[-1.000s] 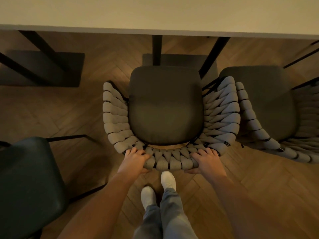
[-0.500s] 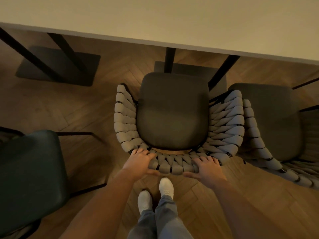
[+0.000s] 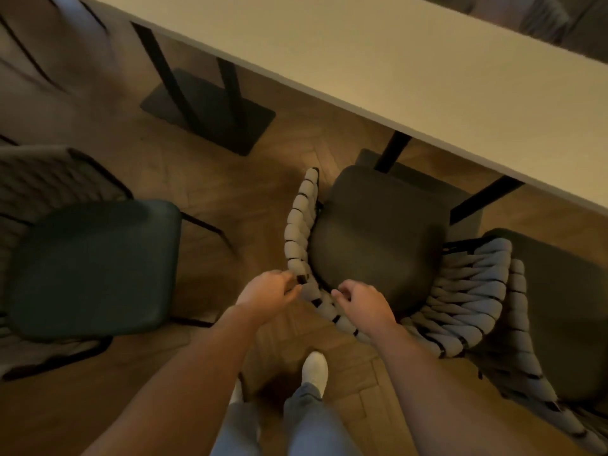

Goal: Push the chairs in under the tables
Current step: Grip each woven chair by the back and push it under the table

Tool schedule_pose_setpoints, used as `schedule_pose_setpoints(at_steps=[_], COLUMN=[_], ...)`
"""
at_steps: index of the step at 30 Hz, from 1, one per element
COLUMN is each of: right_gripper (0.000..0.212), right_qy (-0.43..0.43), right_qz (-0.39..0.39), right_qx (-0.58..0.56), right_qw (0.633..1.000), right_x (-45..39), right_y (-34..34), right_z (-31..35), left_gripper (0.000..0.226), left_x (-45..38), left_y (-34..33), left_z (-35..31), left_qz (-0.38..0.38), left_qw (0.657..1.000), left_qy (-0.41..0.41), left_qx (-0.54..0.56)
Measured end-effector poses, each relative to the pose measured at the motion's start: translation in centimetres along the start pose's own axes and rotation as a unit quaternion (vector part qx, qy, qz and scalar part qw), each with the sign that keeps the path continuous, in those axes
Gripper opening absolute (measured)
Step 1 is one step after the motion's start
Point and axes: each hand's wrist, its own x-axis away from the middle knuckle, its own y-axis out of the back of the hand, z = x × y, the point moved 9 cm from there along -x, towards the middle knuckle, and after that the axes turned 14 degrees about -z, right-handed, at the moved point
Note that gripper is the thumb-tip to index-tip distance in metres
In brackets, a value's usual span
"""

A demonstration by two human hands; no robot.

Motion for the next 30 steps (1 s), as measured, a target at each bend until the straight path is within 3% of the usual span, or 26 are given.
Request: schedule_pose_setpoints(at_steps=[7,19,30], right_gripper=[0.035,0.035,0.031], right_qy=[0.029,0.037,0.084], right_qz=[-0.002,0.014,0.049], right_qx=[0.010,-0.019,0.031], right_qw=[1.000,0.999,0.995], right_x=[0.7,6.0,5.1], right_y=[-2.1,-11.9,-18.0], right_z=[10.3,29.5,40.0], left_gripper=[0.036,0.038,0.039], left_x=[5.0,15.2,17.5], left_y=[6.1,16.7,21.8], left_z=[9.2,29.8,40.8], left_qz=[-0.054,-0.046,-0.107], left_qw=[0.996,0.994,0.976], left_qy=[0.054,0.096,0.188], left_qx=[0.043,-0.004,0.008])
